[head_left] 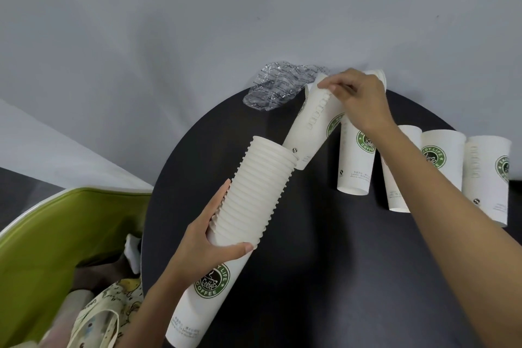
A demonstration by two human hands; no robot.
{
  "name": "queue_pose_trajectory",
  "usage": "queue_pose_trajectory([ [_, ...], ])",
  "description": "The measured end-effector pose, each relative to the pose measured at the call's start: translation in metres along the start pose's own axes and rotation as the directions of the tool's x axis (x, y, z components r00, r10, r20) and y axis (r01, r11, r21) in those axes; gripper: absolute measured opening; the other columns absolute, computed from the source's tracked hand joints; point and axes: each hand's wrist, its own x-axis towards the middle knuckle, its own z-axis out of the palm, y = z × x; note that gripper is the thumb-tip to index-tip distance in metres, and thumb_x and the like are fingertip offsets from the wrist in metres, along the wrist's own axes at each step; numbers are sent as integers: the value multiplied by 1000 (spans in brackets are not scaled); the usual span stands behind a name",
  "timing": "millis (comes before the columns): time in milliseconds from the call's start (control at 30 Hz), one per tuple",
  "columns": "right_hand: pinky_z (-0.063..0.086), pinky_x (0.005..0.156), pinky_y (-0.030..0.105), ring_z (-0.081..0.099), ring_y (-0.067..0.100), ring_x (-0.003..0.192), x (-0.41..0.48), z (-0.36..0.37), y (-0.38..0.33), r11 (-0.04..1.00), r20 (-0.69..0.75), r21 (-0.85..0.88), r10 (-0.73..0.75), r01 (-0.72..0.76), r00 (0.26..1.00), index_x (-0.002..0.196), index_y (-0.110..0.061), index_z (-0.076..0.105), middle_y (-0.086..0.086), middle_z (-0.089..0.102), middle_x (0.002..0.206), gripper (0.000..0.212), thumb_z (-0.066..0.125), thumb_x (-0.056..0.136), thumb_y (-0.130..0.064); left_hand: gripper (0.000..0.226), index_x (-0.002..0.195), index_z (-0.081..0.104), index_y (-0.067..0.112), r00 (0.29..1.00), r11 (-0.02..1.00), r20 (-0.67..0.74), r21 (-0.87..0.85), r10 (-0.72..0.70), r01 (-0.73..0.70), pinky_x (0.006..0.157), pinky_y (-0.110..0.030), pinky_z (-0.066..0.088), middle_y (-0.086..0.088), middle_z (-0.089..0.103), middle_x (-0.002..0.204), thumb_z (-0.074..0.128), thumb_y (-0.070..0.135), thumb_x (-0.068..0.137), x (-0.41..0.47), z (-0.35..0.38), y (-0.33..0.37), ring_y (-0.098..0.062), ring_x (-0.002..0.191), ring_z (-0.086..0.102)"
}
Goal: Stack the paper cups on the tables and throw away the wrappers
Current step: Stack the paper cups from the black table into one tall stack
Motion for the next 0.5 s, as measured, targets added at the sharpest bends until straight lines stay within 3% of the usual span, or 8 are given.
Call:
queue_pose_trajectory([
  [67,42,79,13,57,2,82,-2,-7,-8,1000,-49,15,-24,25,999,94,-19,70,4,63,87,22,56,90,-3,108,144,22,51,1000,1000,1,3,4,-4,93,-3,40,39,39,140,83,51,55,-4,1,1,12,131,38],
  [133,36,73,7,52,-6,75,-4,-13,-15,999,-103,36,-34,38,994,94,-17,71,-9,58,81,22,55,90,-3,107,143,22,53,1000,1000,1,12,4,-4,94,-4,39,40,38,139,82,52,55,-7,2,2,13,130,38],
  [233,36,73,12,50,-1,76,-10,-18,-27,994,-155,90,-49,64,987,92,-22,70,-14,57,80,22,54,88,-6,105,141,21,54,1000,1000,5,25,9,-9,92,0,38,43,37,138,82,51,55,-12,4,5,16,129,37],
  [367,34,73,10,49,-7,75,-25,-15,-40,980,-102,189,-46,65,994,93,-18,69,-11,58,81,21,54,89,-5,106,141,21,55,1000,999,9,33,18,-18,89,3,37,45,37,136,90,31,64,-18,7,5,17,128,36],
  [500,35,75,10,51,-3,78,-40,-14,-45,971,-70,231,-42,57,997,92,-19,70,-8,61,84,22,54,89,-4,103,140,21,55,1000,999,4,47,16,-16,88,4,37,47,36,135,82,48,57,-25,11,6,20,126,36],
])
